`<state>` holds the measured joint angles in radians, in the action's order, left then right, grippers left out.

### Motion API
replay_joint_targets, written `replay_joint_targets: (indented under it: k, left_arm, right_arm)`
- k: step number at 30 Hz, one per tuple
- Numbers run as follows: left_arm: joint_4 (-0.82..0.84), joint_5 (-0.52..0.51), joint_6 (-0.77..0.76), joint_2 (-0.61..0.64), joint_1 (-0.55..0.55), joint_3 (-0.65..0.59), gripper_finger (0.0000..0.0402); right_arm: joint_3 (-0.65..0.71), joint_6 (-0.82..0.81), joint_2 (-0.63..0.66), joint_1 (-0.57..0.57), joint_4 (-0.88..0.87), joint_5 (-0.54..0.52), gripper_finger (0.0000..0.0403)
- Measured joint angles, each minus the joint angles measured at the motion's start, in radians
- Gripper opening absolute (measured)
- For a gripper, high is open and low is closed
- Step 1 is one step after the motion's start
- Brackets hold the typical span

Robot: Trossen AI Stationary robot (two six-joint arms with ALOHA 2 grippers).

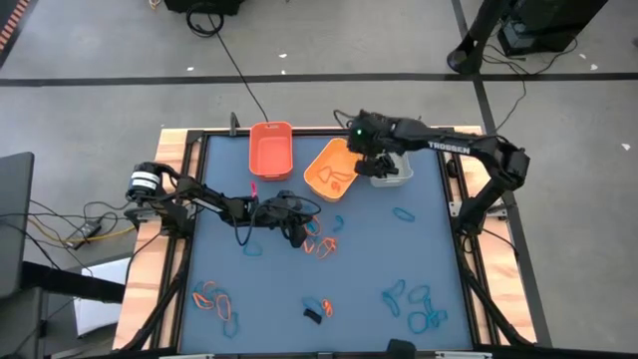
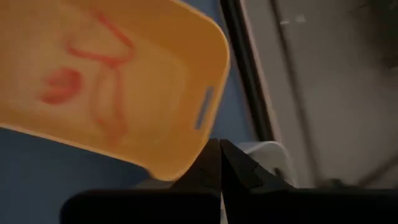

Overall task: Sort rubber bands into baskets
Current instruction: Adjust the yellow bin

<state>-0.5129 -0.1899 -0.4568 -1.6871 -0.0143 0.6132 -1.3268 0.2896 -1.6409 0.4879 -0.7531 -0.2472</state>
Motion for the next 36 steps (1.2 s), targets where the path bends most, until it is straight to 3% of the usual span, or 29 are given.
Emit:
replay_joint_targets:
  k: [5,11,15,19,26,31,36]
  left_arm:
    - [0.006,-0.004,0.005,0.0,0.001,0.0,0.0014]
    - [0.01,-0.011,0.006,0.0,0.001,0.0,0.0014]
    - [0.013,-0.011,0.006,0.0,0.0,0.0,0.0014]
    - [0.021,-0.012,0.006,0.0,0.0,0.0,0.0014]
    - [0.019,-0.014,0.01,0.0,0.001,0.0,0.0014]
    - [0.018,-0.021,0.011,0.0,0.001,0.0,0.0014]
    - [0.019,-0.025,0.009,0.0,0.001,0.0,0.0014]
  right_arm:
    - [-0.034,-0.104,-0.01,0.068,-0.032,0.188,0.005]
    - [-0.027,-0.107,-0.131,0.145,0.016,0.217,0.0152]
    - [-0.027,-0.076,-0.197,0.149,0.06,0.22,0.0184]
    - [-0.037,-0.041,-0.231,0.149,0.077,0.192,0.0158]
    - [-0.07,0.047,-0.24,0.152,0.164,0.195,0.0018]
    - [-0.112,0.102,-0.263,0.152,0.274,0.215,0.0023]
    - [-0.224,0.129,-0.374,0.152,0.273,0.23,0.0007]
